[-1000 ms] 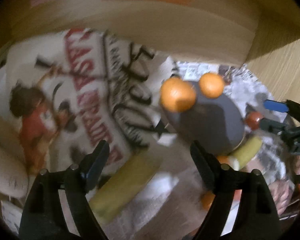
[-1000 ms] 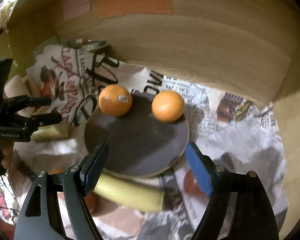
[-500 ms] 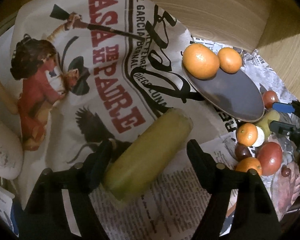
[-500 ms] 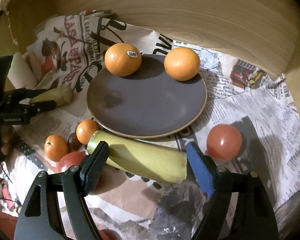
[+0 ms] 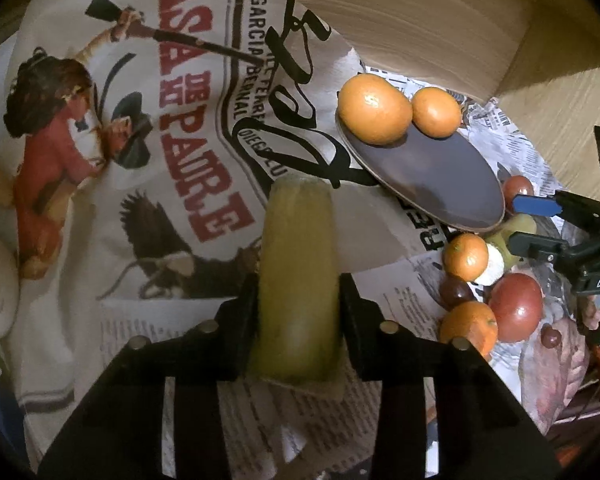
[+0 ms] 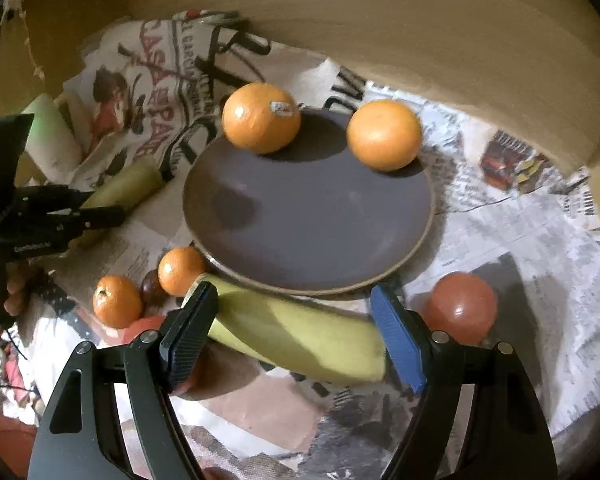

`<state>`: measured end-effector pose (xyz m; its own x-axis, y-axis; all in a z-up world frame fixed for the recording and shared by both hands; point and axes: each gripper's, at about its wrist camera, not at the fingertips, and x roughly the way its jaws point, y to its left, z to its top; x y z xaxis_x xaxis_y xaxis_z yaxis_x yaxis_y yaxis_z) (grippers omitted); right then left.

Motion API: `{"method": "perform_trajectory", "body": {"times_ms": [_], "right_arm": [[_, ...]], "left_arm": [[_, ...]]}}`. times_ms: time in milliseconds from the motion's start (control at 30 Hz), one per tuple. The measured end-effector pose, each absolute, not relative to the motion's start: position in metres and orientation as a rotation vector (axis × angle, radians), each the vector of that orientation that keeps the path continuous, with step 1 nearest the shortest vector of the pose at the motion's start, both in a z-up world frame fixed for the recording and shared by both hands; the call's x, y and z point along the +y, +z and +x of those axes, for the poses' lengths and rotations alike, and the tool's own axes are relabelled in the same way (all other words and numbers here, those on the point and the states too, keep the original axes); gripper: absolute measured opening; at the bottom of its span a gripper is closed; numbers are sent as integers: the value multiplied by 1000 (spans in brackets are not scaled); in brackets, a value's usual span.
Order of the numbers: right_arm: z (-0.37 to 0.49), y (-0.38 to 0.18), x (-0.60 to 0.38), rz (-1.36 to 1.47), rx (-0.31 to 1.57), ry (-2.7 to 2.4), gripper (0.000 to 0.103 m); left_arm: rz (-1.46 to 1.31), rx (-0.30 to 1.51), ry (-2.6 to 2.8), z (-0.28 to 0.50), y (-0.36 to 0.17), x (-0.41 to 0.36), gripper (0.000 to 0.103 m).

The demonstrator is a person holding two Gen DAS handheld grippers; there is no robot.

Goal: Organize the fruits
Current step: 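Grasp a yellow corn cob with the left gripper while the right grasps another, then carry both corn cobs onto the plate beside the oranges and release them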

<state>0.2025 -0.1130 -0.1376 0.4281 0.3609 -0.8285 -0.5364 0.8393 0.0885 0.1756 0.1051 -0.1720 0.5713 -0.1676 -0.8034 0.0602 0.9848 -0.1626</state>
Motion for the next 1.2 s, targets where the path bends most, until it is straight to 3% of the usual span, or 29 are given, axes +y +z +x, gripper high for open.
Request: {"method": "perform_trajectory", "body": {"times_ms": [233, 700, 933, 1200], "right_arm": [[200, -147, -118, -172, 1062, 621, 76], [157, -136, -129, -221, 962, 568, 39], [140, -135, -136, -239, 988, 554, 35], [153, -142, -123, -255, 1003, 569, 38]], "left_arm": [[-130, 953, -143, 157, -173, 100, 38], [-55, 936, -153, 112, -167, 85, 37], [-46, 935, -139, 113, -167, 84, 37], [-52, 936, -130, 131, -172, 84, 37]]}}
